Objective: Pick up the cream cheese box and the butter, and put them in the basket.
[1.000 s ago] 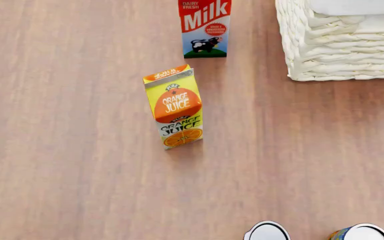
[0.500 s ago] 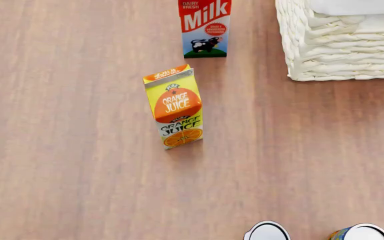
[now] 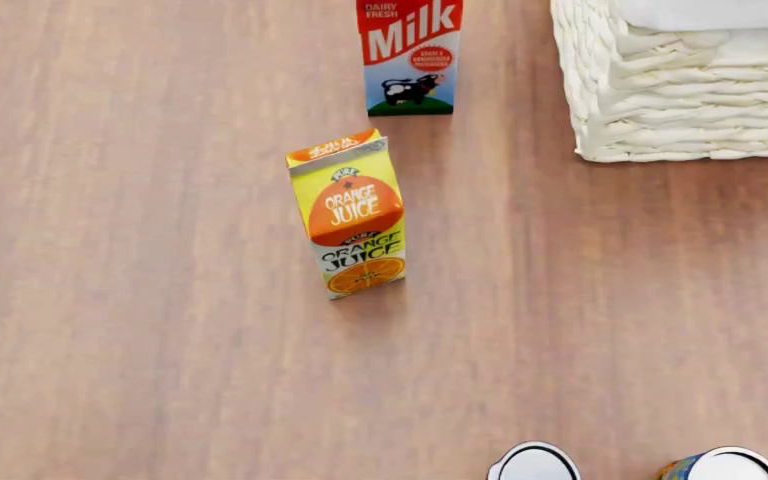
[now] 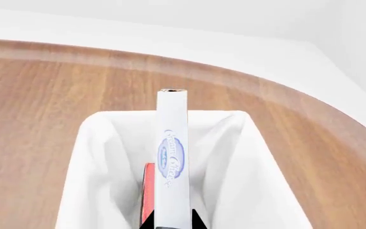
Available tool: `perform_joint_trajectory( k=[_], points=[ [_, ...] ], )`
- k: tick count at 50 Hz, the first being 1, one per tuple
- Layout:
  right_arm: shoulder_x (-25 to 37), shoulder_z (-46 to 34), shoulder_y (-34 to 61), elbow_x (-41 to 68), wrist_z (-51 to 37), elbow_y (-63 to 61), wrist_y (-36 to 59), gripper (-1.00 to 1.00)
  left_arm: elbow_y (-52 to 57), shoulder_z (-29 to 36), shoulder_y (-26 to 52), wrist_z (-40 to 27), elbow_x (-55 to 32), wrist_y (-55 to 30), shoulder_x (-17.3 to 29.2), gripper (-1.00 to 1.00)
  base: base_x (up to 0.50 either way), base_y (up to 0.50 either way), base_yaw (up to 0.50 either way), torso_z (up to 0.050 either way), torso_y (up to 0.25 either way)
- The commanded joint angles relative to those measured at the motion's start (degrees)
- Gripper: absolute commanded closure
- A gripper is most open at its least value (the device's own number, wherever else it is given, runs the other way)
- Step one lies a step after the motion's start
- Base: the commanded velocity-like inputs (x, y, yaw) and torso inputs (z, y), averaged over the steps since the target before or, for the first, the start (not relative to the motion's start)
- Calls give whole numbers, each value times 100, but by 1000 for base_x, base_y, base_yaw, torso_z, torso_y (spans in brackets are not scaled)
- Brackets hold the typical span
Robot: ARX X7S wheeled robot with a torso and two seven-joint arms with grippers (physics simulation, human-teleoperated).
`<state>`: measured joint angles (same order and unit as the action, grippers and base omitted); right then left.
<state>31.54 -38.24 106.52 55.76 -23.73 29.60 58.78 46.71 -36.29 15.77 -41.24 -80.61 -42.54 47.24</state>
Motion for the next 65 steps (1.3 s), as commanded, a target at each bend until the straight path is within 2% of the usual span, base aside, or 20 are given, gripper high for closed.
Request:
perform_joint_trajectory(
  k=[1, 11, 39, 65],
  points=[
    [-9, 3, -31, -164, 52, 60, -57, 100, -1, -11, -11, -6, -12, 10, 11, -100, 0, 0, 0, 0, 0],
    [-327, -200, 98, -568, 363, 1018, -549, 100, -4, 15, -6, 2, 7, 20, 12, -100, 0, 0, 0, 0, 1],
    [-1021, -535, 361, -1077, 1010, 2620, -1220, 100, -7, 32, -8, 11, 20, 50, 21, -100, 0, 0, 0, 0, 1],
    [-1238, -638, 271, -1243, 1232, 3166, -1498, 100, -2, -39, -68, 31, 10, 83, 17, -100, 0, 0, 0, 0, 1]
  ],
)
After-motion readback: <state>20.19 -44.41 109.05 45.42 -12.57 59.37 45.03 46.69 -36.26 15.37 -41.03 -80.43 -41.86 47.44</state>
